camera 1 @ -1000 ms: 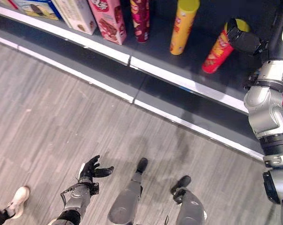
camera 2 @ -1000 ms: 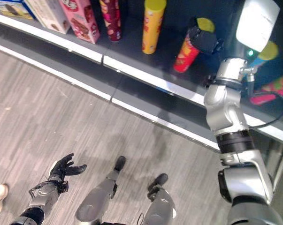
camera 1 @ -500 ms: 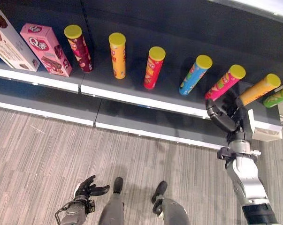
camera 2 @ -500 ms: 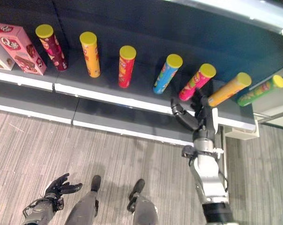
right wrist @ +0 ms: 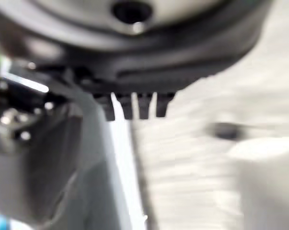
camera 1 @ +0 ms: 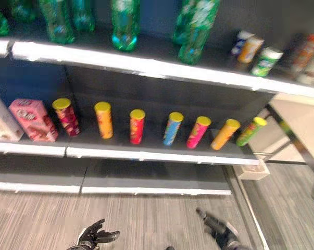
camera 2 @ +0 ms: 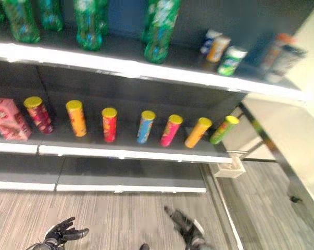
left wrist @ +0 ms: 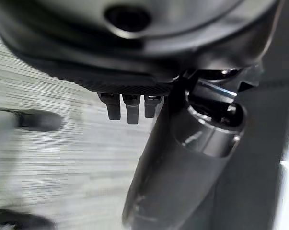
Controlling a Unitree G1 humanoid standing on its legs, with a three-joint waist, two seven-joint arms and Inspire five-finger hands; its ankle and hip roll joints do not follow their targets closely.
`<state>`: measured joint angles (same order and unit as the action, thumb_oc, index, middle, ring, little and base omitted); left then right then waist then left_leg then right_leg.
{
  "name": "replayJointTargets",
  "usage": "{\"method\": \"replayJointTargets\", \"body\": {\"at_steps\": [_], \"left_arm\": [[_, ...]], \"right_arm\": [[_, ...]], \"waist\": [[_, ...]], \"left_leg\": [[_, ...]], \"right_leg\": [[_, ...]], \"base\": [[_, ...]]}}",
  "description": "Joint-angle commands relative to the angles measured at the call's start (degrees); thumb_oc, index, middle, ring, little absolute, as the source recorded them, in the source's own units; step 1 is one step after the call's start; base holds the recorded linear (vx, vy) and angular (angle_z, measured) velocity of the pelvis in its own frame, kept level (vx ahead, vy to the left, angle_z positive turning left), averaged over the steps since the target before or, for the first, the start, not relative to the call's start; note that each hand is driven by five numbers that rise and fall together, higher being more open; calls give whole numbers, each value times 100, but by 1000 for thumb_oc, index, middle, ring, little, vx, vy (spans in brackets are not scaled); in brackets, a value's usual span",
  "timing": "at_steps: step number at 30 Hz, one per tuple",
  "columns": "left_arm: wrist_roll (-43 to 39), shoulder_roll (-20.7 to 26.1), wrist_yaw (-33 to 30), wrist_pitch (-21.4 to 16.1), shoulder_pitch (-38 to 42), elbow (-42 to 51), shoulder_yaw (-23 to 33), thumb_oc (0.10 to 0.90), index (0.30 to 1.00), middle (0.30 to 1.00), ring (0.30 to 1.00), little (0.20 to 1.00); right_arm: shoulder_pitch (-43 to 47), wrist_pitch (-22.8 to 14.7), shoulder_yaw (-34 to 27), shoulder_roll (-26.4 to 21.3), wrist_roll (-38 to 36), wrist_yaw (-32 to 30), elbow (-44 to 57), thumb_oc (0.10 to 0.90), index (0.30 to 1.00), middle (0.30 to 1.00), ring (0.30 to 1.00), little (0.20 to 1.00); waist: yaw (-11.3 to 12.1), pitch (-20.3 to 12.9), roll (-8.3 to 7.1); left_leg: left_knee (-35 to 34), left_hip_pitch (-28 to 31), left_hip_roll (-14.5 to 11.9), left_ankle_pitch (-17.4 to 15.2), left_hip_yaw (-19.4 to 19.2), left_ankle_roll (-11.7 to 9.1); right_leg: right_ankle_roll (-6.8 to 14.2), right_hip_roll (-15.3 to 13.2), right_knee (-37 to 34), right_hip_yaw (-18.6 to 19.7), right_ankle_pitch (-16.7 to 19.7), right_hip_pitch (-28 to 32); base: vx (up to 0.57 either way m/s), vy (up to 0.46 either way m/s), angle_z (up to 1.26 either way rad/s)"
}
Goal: Put the goods on the table back onto the shelves and tidy them up.
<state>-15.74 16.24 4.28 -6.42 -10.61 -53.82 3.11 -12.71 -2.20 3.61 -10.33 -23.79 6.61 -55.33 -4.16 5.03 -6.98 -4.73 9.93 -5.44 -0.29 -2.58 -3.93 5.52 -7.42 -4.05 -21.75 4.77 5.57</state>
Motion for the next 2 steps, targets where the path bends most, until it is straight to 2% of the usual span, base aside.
{"method": "replayJointTargets", "body": {"at_steps": [1,2], "left_arm": [[119,383,39,-97,-67,-98,-16,800,900,900,900,900],[119,383,39,-97,-67,-98,-16,800,900,900,900,900]], "right_arm": [[444,-428,-22,-511,205,-57,963,800,900,900,900,900],[444,-428,-22,-511,205,-57,963,800,900,900,900,900]], "waist": [[167,176,91],[167,176,91]], "left_leg": [[-27,-347,-46,-157,551,-103],[-27,-347,-46,-157,551,-103]], "right_leg": [[620,-600,401,-133,-92,-51],[620,-600,401,-133,-92,-51]], "base": [[0,0,-19],[0,0,5]]}}
